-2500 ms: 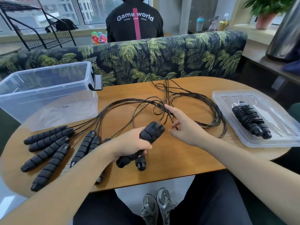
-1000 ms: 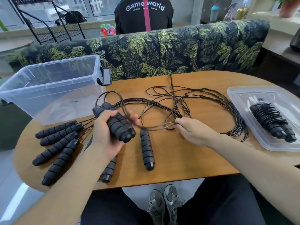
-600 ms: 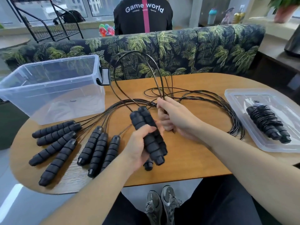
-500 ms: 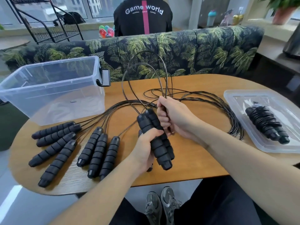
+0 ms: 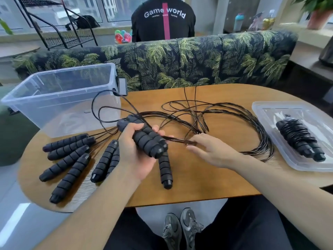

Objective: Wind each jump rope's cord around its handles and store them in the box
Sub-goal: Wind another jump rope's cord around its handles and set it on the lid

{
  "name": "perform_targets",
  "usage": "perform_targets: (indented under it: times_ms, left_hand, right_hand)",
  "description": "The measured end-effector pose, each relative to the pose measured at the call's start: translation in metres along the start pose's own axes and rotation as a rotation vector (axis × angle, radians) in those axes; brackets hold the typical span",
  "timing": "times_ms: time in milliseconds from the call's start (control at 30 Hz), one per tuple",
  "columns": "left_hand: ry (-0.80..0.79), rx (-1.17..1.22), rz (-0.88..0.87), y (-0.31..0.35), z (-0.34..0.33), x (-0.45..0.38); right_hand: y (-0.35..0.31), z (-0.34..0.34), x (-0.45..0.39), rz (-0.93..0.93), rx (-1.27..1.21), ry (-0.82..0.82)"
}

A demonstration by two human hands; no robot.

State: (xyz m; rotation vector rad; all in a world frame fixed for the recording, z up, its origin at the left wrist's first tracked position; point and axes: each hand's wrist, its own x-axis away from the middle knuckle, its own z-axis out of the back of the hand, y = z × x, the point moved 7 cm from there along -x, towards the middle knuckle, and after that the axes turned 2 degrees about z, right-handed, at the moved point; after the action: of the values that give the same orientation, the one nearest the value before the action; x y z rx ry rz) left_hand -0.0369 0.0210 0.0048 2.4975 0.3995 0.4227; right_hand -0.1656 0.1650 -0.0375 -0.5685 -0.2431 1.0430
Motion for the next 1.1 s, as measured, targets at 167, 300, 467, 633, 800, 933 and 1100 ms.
perform_targets:
  times_ms: [167, 300, 467, 633, 800, 933, 1100]
  left_hand:
    - [0.049, -0.057, -0.020, 0.002, 0.017, 0.005]
    - [0.036, -0.251, 0.012, -0.014, 0.015, 0.009]
    - [0.024, -0.335, -0.032, -0.033, 0.006, 0.011]
    - [-0.014, -0.353, -0.107, -0.029, -0.008, 0.016]
    - [-0.109, -0.221, -0.108, -0.018, -0.020, 0.018]
    - [-0.047, -0.059, -0.168, 0.005, -0.016, 0.020]
    - [0.087, 0.035, -0.161, 0.031, 0.010, 0.015]
  right_hand:
    - [-0.002, 0.005, 0.004, 0.019, 0.082, 0.065]
    - [-0.038, 0.016, 0.001, 0.059, -0.061, 0.174]
    - [-0.070, 0.014, -0.006, 0.060, -0.148, 0.141]
    - [-0.078, 0.003, -0.001, 0.084, -0.200, 0.030]
    - [-0.078, 0.002, -0.001, 0.101, -0.203, -0.030]
    - [-0.074, 0.006, -0.004, 0.138, -0.148, -0.066]
    - [-0.015, 0.002, -0.002, 0.019, 0.045, -0.106]
